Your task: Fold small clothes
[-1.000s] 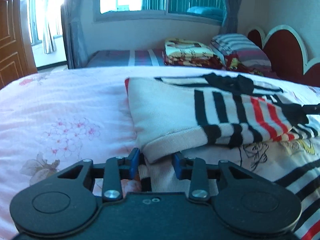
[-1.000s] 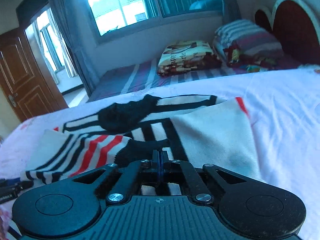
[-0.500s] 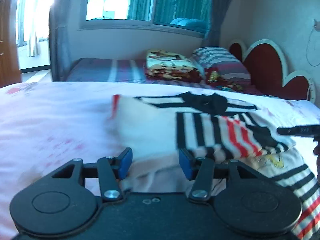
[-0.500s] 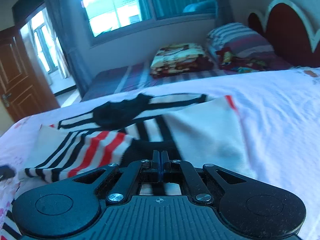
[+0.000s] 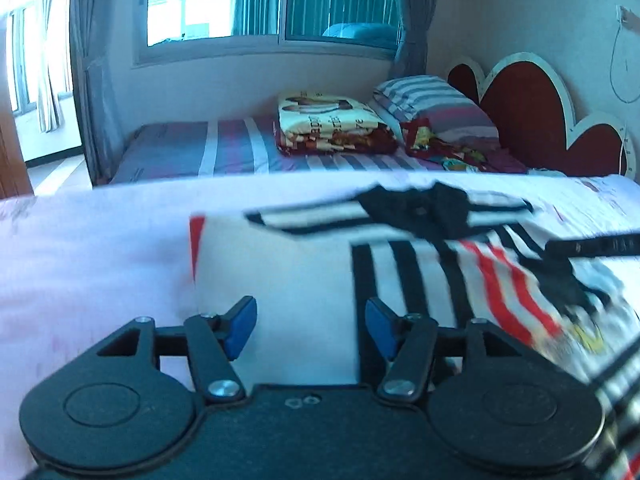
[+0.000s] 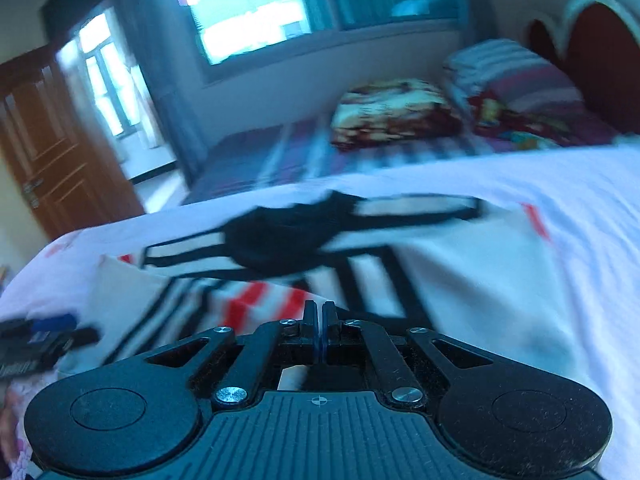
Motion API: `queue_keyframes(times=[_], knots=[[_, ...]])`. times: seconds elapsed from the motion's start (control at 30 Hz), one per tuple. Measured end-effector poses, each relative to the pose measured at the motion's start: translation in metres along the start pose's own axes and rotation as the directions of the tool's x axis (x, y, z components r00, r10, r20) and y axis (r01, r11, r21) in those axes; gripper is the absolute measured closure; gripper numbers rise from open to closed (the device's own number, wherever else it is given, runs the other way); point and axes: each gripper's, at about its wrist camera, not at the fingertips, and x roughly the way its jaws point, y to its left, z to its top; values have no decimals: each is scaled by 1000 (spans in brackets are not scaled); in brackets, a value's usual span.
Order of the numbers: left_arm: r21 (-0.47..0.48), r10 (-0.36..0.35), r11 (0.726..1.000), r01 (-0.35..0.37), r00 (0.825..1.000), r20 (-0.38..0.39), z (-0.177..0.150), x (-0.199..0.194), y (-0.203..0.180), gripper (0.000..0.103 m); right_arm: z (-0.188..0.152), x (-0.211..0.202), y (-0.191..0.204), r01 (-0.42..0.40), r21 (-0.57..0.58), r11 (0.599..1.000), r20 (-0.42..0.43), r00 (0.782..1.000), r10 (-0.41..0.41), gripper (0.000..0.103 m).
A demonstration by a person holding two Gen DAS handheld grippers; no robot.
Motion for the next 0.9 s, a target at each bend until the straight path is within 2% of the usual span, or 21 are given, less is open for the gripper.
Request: queue_keyframes(times=[0.13, 0.23, 0.33, 0.5, 0.57, 0.63, 0.73, 0.8, 0.9], knots=[[-1, -11, 1000, 11, 999, -34, 16, 38, 15, 45, 9, 32, 13, -10, 22, 1000, -14, 1000, 10, 103], [-4, 4, 1000, -4, 997, -73, 18, 64, 28, 44, 11, 64, 21, -27, 6, 1000, -76, 997, 27, 103], [-37, -11, 999, 8, 997, -73, 20, 78, 42, 37, 14, 84, 28, -4, -42, 999, -67, 998, 1, 103], [-29, -26, 999, 23, 996, -80, 26, 86, 47, 31, 21, 96, 33, 9, -17, 1000, -66, 998, -10, 103], [-35, -9, 999, 7, 998, -63, 30, 76, 44, 42, 22, 91, 41, -23, -31, 999, -49, 999, 21, 103], [-47, -20, 999, 19, 1000, -20, 31, 65, 41, 40, 20, 87, 54, -79, -65, 995, -38, 996, 77, 103], [-82, -8, 997, 2, 997, -72, 24, 74, 42, 36, 13, 94, 69, -128, -105, 986, -80, 990, 120, 103], [-57, -4, 998, 1, 999, -51, 13, 73, 43, 35, 7, 98, 69, -110, -123, 986, -102, 990, 98, 103], [-2, 11, 1000, -11, 999, -46, 7, 67, 39, 34, 0, 83, 45, -75, -129, 989, -70, 995, 67, 103]])
